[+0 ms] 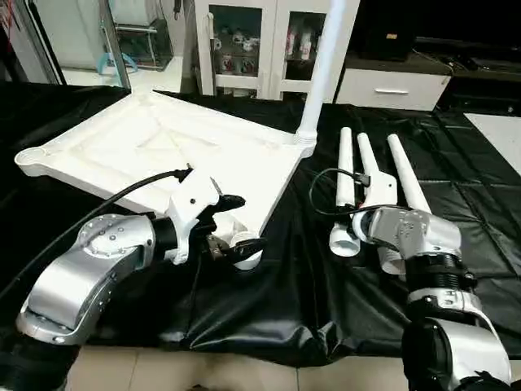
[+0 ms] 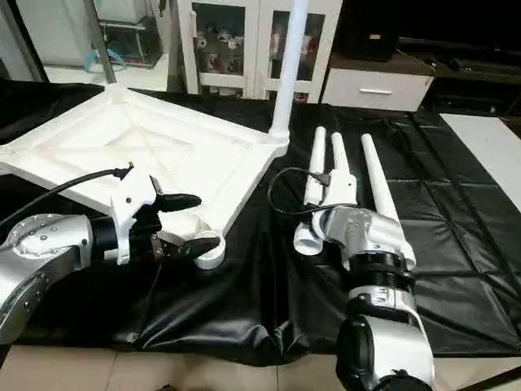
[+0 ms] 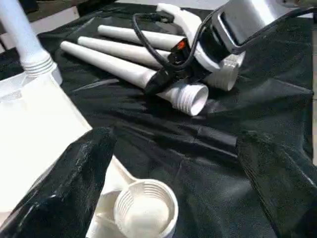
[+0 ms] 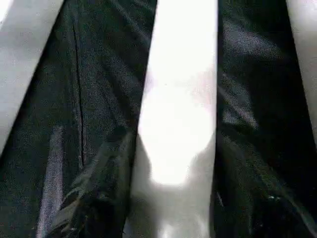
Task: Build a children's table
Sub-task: Pick table leg
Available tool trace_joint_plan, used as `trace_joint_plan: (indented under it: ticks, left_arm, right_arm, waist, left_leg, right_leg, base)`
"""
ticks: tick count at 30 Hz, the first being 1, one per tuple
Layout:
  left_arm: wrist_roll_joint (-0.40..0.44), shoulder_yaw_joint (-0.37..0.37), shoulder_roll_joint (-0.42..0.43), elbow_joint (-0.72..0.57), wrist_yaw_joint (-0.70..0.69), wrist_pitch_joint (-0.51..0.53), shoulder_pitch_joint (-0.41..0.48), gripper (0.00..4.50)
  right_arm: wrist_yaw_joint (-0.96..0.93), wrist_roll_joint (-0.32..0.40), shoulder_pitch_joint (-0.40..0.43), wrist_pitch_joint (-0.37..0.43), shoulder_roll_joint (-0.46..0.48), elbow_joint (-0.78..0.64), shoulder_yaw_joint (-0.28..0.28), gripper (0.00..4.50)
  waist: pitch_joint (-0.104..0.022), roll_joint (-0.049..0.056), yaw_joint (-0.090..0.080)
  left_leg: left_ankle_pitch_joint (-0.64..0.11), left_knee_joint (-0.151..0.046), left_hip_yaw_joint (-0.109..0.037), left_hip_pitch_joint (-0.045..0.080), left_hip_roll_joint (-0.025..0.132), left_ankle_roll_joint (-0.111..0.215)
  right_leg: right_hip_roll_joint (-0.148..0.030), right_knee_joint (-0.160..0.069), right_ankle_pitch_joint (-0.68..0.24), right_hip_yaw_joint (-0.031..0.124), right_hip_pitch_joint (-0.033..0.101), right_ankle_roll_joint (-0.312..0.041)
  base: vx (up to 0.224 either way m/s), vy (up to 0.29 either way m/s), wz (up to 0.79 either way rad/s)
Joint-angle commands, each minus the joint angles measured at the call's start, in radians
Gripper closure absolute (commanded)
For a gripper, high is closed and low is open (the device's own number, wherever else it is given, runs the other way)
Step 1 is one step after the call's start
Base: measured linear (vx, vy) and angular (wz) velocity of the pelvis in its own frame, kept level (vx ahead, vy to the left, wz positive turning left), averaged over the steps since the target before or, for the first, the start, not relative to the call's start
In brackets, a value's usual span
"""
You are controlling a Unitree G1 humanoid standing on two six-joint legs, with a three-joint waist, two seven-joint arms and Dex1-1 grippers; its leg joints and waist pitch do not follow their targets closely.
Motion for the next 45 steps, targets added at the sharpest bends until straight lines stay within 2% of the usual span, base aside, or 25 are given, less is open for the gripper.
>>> trace_joint_plan:
  ticks: [1, 2, 3, 6, 9, 10, 11, 13, 16, 19, 20, 21, 22, 25, 26, 28, 29, 30, 33, 35, 36, 37, 39, 44, 45]
  left_arm:
    - [0.005, -0.015, 0.004, 0.004, -0.005, -0.009, -0.018, 0.00]
    - [0.004, -0.017, 0.003, 0.003, -0.006, -0.007, -0.021, 0.00]
    - [0.003, -0.017, 0.003, 0.003, -0.007, -0.006, -0.021, 0.00]
    - [-0.001, -0.017, 0.001, 0.001, -0.011, -0.001, -0.028, 0.00]
    - [0.014, -0.015, -0.002, 0.015, -0.004, -0.020, -0.031, 0.00]
    - [0.025, -0.014, -0.004, 0.022, 0.005, -0.029, -0.034, 0.00]
    - [0.029, -0.008, -0.012, 0.029, 0.017, -0.036, -0.041, 0.00]
    - [0.040, 0.012, -0.041, 0.052, 0.057, -0.056, -0.064, 0.00]
    - [0.044, 0.078, -0.137, 0.121, 0.175, -0.106, -0.144, 0.00]
    - [-0.020, 0.176, -0.264, 0.198, 0.312, -0.076, -0.252, 0.00]
    - [-0.076, 0.205, -0.304, 0.209, 0.325, -0.052, -0.292, 0.00]
    - [-0.076, 0.205, -0.304, 0.209, 0.325, -0.052, -0.292, 0.00]
    - [-0.131, 0.227, -0.343, 0.223, 0.326, -0.031, -0.341, 0.00]
    - [-0.179, 0.237, -0.379, 0.260, 0.310, -0.020, -0.415, 0.00]
    - [-0.204, 0.244, -0.395, 0.288, 0.298, -0.013, -0.461, 0.00]
    - [-0.223, 0.255, -0.413, 0.319, 0.288, -0.004, -0.506, 0.00]
    - [-0.223, 0.255, -0.413, 0.319, 0.288, -0.004, -0.506, 0.00]
    - [-0.230, 0.263, -0.423, 0.337, 0.275, 0.013, -0.532, 0.00]
    - [-0.245, 0.263, -0.426, 0.342, 0.270, 0.037, -0.532, 0.00]
    - [-0.251, 0.262, -0.426, 0.341, 0.271, 0.042, -0.529, 0.00]
    - [-0.258, 0.263, -0.426, 0.342, 0.274, 0.045, -0.529, 0.00]
    - [-0.261, 0.263, -0.427, 0.344, 0.277, 0.045, -0.530, 0.00]
    - [-0.271, 0.270, -0.430, 0.354, 0.287, 0.038, -0.538, 0.00]
    - [-0.289, 0.316, -0.436, 0.379, 0.321, 0.058, -0.564, 0.00]
    - [-0.300, 0.334, -0.437, 0.388, 0.338, 0.077, -0.571, 0.18]
  right_arm:
    - [-0.011, -0.007, 0.030, -0.016, -0.007, 0.000, -0.008, 2.48]
    - [-0.010, -0.002, 0.036, -0.056, -0.002, -0.011, -0.014, 2.51]
    - [-0.009, -0.002, 0.038, -0.068, -0.001, -0.015, -0.015, 2.53]
    - [-0.010, -0.009, 0.059, -0.155, 0.011, -0.054, -0.010, 2.57]
    - [0.024, -0.018, 0.092, -0.314, 0.031, -0.137, 0.013, 2.58]
    - [0.045, -0.014, 0.102, -0.373, 0.037, -0.185, 0.019, 2.59]
    - [0.048, -0.011, 0.104, -0.393, 0.039, -0.204, 0.016, 2.59]
    - [0.056, 0.000, 0.106, -0.458, 0.047, -0.259, 0.006, 2.60]
    - [0.114, 0.009, 0.113, -0.587, 0.043, -0.369, 0.023, 2.60]
    - [0.195, 0.013, 0.132, -0.675, 0.038, -0.478, 0.075, 2.61]
    - [0.235, 0.036, 0.139, -0.685, 0.047, -0.536, 0.095, 2.61]
    - [0.235, 0.036, 0.139, -0.685, 0.047, -0.536, 0.095, 2.61]
    - [0.285, 0.063, 0.148, -0.696, 0.057, -0.603, 0.123, 2.61]
    - [0.337, 0.090, 0.154, -0.698, 0.066, -0.672, 0.164, 2.61]
    - [0.367, 0.095, 0.154, -0.696, 0.063, -0.696, 0.195, 2.61]
    - [0.402, 0.088, 0.157, -0.695, 0.054, -0.712, 0.238, 2.61]
    - [0.402, 0.088, 0.157, -0.695, 0.054, -0.712, 0.238, 2.61]
    - [0.456, 0.078, 0.174, -0.693, 0.035, -0.731, 0.303, 2.61]
    - [0.520, 0.063, 0.210, -0.694, 0.014, -0.763, 0.381, 2.61]
    - [0.534, 0.062, 0.220, -0.691, 0.009, -0.771, 0.396, 2.61]
    - [0.546, 0.059, 0.229, -0.689, 0.004, -0.779, 0.408, 2.61]
    - [0.560, 0.058, 0.237, -0.683, -0.002, -0.786, 0.421, 2.61]
    - [0.578, 0.052, 0.249, -0.682, -0.013, -0.796, 0.441, 2.62]
    - [0.566, 0.050, 0.252, -0.691, -0.021, -0.787, 0.444, 2.62]
    - [0.564, 0.051, 0.252, -0.694, -0.021, -0.782, 0.441, 2.62]
  waist:
    - [-0.059, 0.019, -0.001]
    - [-0.058, 0.027, 0.001]
    - [-0.058, 0.024, -0.001]
    - [-0.058, 0.028, -0.001]
    - [-0.058, 0.029, 0.000]
    - [-0.060, 0.024, 0.001]
    - [-0.062, 0.024, 0.002]
    - [-0.067, 0.024, 0.001]
    - [-0.069, 0.022, 0.005]
    - [-0.068, 0.016, 0.007]
    - [-0.067, 0.011, 0.008]
    - [-0.067, 0.014, 0.013]
    - [-0.066, 0.007, 0.010]
    - [-0.065, 0.009, 0.013]
    - [-0.062, 0.007, 0.012]
    - [-0.063, 0.011, 0.013]
    - [-0.062, 0.010, 0.012]
    - [-0.061, 0.013, 0.011]
    - [-0.061, 0.010, 0.012]
    - [-0.063, 0.010, 0.014]
    - [-0.063, 0.005, 0.013]
    - [-0.063, 0.009, 0.016]
    - [-0.063, 0.009, 0.017]
    - [-0.062, 0.006, 0.023]
    - [-0.062, 0.006, 0.024]
  left_leg:
    - [-0.159, -0.091, -0.024, 0.017, 0.077, -0.107]
    - [-0.155, -0.090, -0.025, 0.016, 0.077, -0.108]
    - [-0.155, -0.090, -0.023, 0.017, 0.078, -0.107]
    - [-0.161, -0.091, -0.024, 0.016, 0.078, -0.102]
    - [-0.150, -0.090, -0.024, 0.014, 0.077, -0.094]
    - [-0.125, -0.088, -0.023, 0.011, 0.078, -0.080]
    - [-0.105, -0.086, -0.022, 0.010, 0.077, -0.071]
    - [-0.016, -0.077, -0.021, 0.004, 0.075, -0.034]
    - [0.020, -0.074, -0.023, 0.003, 0.077, 0.002]
    - [0.004, -0.072, -0.021, 0.001, 0.078, 0.027]
    - [0.000, -0.071, -0.021, 0.000, 0.078, 0.032]
    - [-0.003, -0.070, -0.023, 0.001, 0.080, 0.043]
    - [-0.002, -0.071, -0.022, -0.002, 0.079, 0.057]
    - [-0.002, -0.068, -0.021, 0.001, 0.078, 0.080]
    - [-0.006, -0.069, -0.022, -0.004, 0.077, 0.085]
    - [-0.017, -0.069, -0.023, 0.000, 0.079, 0.082]
    - [-0.019, -0.070, -0.024, -0.001, 0.079, 0.080]
    - [-0.025, -0.071, -0.025, -0.002, 0.082, 0.076]
    - [-0.029, -0.069, -0.024, -0.002, 0.081, 0.074]
    - [-0.027, -0.069, -0.025, -0.002, 0.081, 0.075]
    - [-0.026, -0.070, -0.025, -0.002, 0.083, 0.075]
    - [-0.022, -0.069, -0.026, -0.002, 0.084, 0.075]
    - [-0.022, -0.069, -0.026, -0.001, 0.085, 0.074]
    - [-0.027, -0.069, -0.025, -0.002, 0.083, 0.072]
    - [-0.033, -0.069, -0.025, -0.001, 0.083, 0.066]
  right_leg:
    - [-0.092, -0.068, -0.009, 0.052, 0.035, -0.187]
    - [-0.093, -0.067, -0.005, 0.051, 0.034, -0.189]
    - [-0.091, -0.069, -0.001, 0.051, 0.033, -0.191]
    - [-0.091, -0.070, -0.004, 0.051, 0.033, -0.196]
    - [-0.092, -0.069, 0.005, 0.051, 0.034, -0.200]
    - [-0.093, -0.069, 0.026, 0.052, 0.037, -0.200]
    - [-0.094, -0.066, 0.049, 0.053, 0.039, -0.201]
    - [-0.090, -0.057, 0.152, 0.051, 0.041, -0.208]
    - [-0.090, -0.054, 0.198, 0.048, 0.042, -0.215]
    - [-0.092, -0.056, 0.198, 0.048, 0.043, -0.230]
    - [-0.095, -0.057, 0.192, 0.048, 0.044, -0.234]
    - [-0.099, -0.057, 0.178, 0.048, 0.043, -0.244]
    - [-0.097, -0.058, 0.163, 0.048, 0.044, -0.245]
    - [-0.096, -0.060, 0.140, 0.049, 0.039, -0.250]
    - [-0.096, -0.062, 0.116, 0.049, 0.040, -0.248]
    - [-0.096, -0.065, 0.085, 0.048, 0.037, -0.242]
    - [-0.095, -0.066, 0.081, 0.048, 0.037, -0.241]
    - [-0.097, -0.066, 0.076, 0.049, 0.037, -0.241]
    - [-0.097, -0.067, 0.085, 0.050, 0.040, -0.237]
    - [-0.098, -0.066, 0.087, 0.050, 0.039, -0.238]
    - [-0.098, -0.067, 0.087, 0.050, 0.039, -0.240]
    - [-0.099, -0.065, 0.088, 0.050, 0.039, -0.242]
    - [-0.098, -0.064, 0.094, 0.050, 0.038, -0.240]
    - [-0.099, -0.066, 0.087, 0.051, 0.038, -0.242]
    - [-0.100, -0.065, 0.080, 0.050, 0.038, -0.243]
  base:
    - [0.000, 0.000, 0.00]
    - [0.000, 0.000, 0.00]
    - [0.000, 0.000, 0.00]
    - [0.000, 0.000, 0.00]
    - [0.000, 0.000, 0.00]
    - [0.000, 0.000, 0.00]
    - [0.000, 0.000, 0.00]
    - [0.000, 0.000, 0.00]
    - [0.000, 0.000, 0.00]
    - [0.000, 0.000, 0.00]
    - [0.000, 0.000, 0.00]
    - [0.000, 0.000, 0.00]
    - [0.000, 0.000, 0.00]
    - [0.000, 0.000, 0.00]
    - [0.000, 0.000, 0.00]
    - [0.000, 0.000, 0.00]
    - [0.000, 0.000, 0.00]
    - [0.000, 0.000, 0.00]
    - [0.000, 0.000, 0.00]
    - [0.000, 0.000, 0.00]
    - [0.000, 0.000, 0.00]
    - [0.000, 0.000, 0.00]
    - [0.000, 0.000, 0.00]
    - [0.000, 0.000, 0.00]
    - [0.000, 0.000, 0.00]
